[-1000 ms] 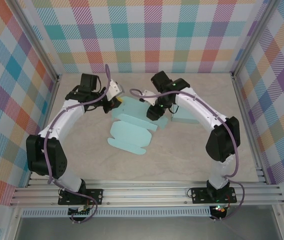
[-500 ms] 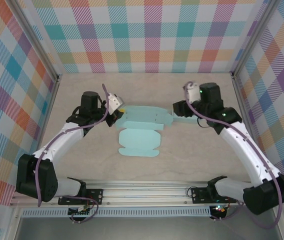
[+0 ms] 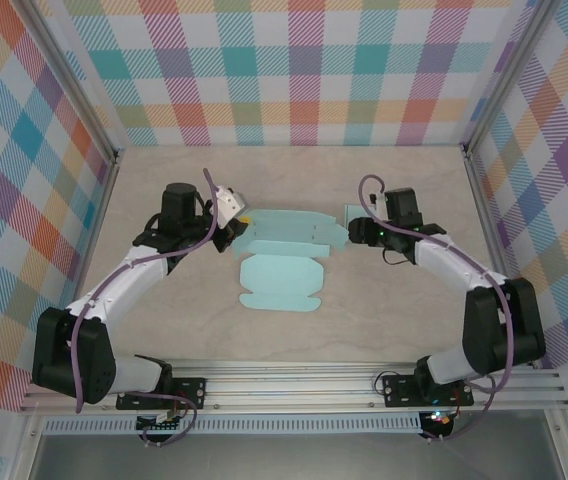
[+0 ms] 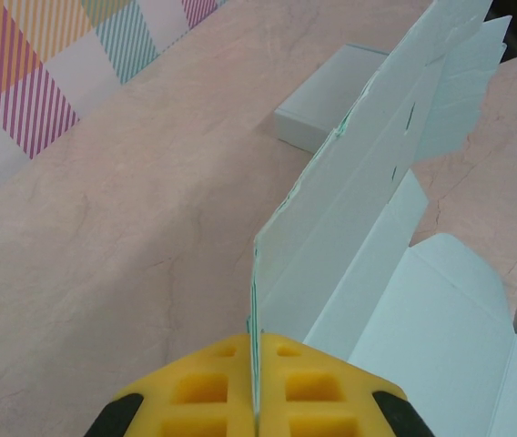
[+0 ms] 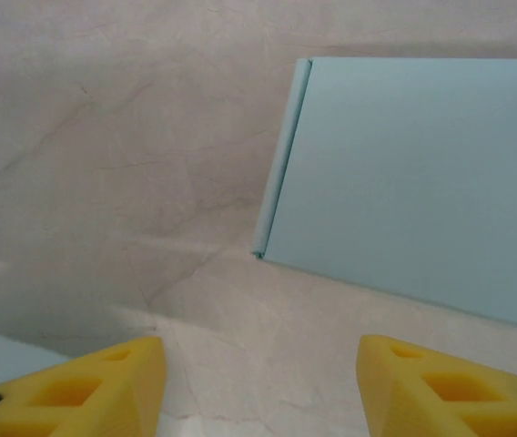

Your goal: Fold the paper box

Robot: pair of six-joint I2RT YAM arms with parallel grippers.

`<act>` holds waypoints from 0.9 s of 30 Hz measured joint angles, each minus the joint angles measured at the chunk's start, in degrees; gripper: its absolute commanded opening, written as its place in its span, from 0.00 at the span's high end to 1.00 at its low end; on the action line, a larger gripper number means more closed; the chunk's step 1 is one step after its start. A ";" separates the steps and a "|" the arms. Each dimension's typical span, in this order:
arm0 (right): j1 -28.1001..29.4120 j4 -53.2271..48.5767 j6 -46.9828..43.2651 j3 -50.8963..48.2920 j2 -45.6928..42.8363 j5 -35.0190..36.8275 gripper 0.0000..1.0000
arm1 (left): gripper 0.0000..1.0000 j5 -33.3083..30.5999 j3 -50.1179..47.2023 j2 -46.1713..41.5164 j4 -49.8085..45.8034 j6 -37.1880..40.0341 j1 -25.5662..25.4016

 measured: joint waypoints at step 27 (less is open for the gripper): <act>1.16 11.50 1.88 -15.58 -26.32 -4.63 0.28 | 1.00 -0.52 -2.08 3.50 2.91 -1.20 -0.11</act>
